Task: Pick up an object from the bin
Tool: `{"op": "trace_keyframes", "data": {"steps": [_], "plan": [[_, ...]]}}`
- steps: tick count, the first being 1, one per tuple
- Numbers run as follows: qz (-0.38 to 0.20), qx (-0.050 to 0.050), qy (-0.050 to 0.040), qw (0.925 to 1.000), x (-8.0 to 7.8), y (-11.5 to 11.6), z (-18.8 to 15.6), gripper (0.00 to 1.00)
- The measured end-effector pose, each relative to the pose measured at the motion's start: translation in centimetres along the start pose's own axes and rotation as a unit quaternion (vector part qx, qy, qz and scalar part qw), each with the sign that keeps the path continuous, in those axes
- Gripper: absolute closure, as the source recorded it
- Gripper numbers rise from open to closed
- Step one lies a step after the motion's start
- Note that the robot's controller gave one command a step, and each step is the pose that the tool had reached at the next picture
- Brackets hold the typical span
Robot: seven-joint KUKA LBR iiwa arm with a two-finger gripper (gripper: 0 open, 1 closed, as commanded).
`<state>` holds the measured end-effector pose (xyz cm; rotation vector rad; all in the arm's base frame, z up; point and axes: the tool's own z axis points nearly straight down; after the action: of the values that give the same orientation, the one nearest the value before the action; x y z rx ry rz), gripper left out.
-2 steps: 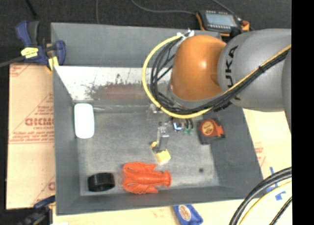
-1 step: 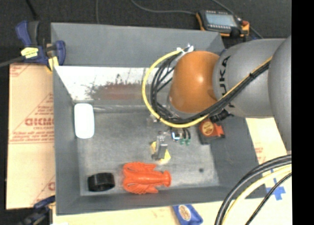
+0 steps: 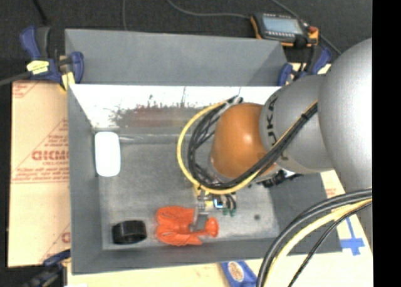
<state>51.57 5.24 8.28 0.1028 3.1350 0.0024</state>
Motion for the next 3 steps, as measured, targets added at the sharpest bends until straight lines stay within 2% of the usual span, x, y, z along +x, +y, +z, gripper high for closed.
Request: {"op": "trace_keyframes", "data": {"steps": [1, 2, 3], "plan": [[0.005, -0.001, -0.0046, 1.0000, 2.3, -0.2, 3.3, 0.00], [-0.096, -0.001, -0.0078, 0.9954, 3.4, 0.8, 0.9, 1.00], [-0.095, -0.001, -0.0078, 0.9954, 3.4, 0.8, 0.9, 1.00]]}}
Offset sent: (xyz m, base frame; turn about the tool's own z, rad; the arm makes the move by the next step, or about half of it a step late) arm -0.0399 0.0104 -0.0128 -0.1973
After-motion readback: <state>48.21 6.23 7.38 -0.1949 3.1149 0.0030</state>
